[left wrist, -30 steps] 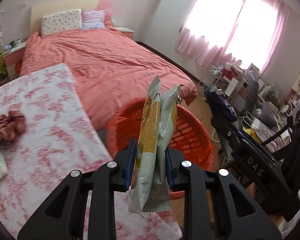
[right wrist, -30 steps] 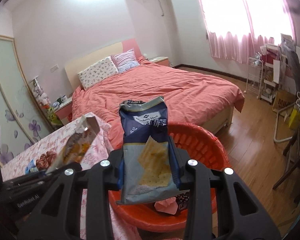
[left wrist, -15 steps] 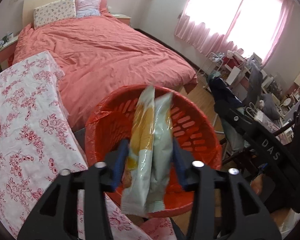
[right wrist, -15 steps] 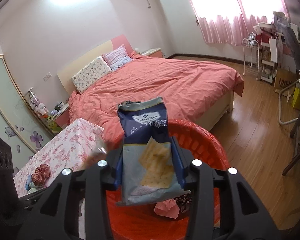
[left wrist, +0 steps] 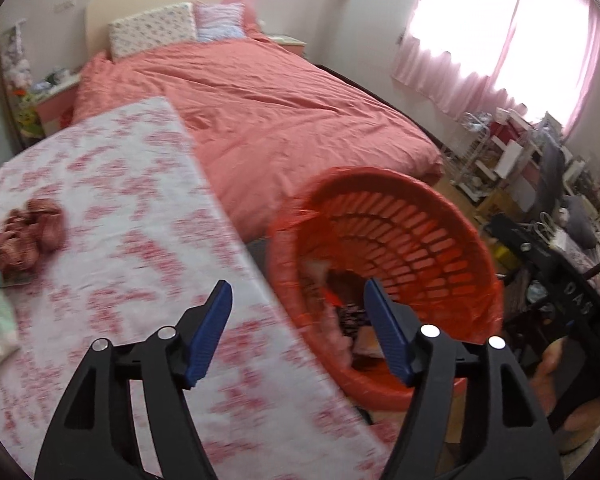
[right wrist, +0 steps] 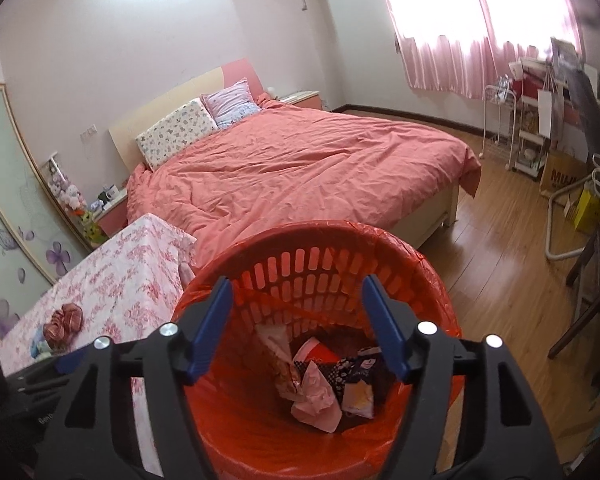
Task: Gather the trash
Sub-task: 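Carry both bags over the orange basket and open both tools, then move both tools back to the bed toward the green cloth, then grasp and lift the pale green cloth with the left tool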
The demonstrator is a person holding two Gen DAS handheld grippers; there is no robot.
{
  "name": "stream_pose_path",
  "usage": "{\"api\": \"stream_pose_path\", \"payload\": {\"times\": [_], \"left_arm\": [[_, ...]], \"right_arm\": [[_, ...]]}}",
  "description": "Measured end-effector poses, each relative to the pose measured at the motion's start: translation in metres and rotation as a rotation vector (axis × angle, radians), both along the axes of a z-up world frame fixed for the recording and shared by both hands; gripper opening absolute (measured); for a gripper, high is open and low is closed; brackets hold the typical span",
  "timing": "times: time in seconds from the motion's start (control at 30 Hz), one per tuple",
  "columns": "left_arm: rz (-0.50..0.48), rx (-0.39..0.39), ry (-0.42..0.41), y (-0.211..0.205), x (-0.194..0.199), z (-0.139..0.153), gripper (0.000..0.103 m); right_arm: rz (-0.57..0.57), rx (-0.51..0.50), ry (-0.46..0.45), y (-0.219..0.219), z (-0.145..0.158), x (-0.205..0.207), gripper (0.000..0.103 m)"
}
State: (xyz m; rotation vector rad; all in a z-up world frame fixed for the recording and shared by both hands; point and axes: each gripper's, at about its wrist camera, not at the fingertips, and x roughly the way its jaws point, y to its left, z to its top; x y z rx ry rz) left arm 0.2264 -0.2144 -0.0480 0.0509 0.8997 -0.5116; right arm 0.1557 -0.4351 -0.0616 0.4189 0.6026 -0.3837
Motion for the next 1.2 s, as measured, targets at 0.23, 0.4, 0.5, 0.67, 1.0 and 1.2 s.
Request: {"api": "stream_pose_path", "payload": {"times": [0.23,0.4,0.5,0.67,1.0,1.2], "left_arm": [[0.116,0.051,-0.039,0.058,-0.002,0.001,0.07],[0.218,0.066,-0.047,0.106,-0.001,-0.001,0.071],[0.295,0.093,-0.066,0.139,0.001,-0.003,0.075],[0.45,0.141,-0.09,0.193,0.011,-0.011,0.083],[0.511,0.164,-0.002,0.215,0.045,-0.042,0.083],[0.503,0.157,-0.013,0.215,0.05,-0.044,0.063]], "right_arm": [[0.05,-0.064,0.035,0.035,0.002,0.001,0.07],[0.095,-0.076,0.054,0.061,0.002,0.004,0.07],[0.133,-0.086,0.065,0.081,0.001,0.008,0.071],[0.205,-0.101,0.091,0.114,-0.005,0.016,0.072],[0.287,-0.114,0.13,0.156,-0.013,0.031,0.072],[0.323,-0.116,0.14,0.173,-0.014,0.038,0.072]]}}
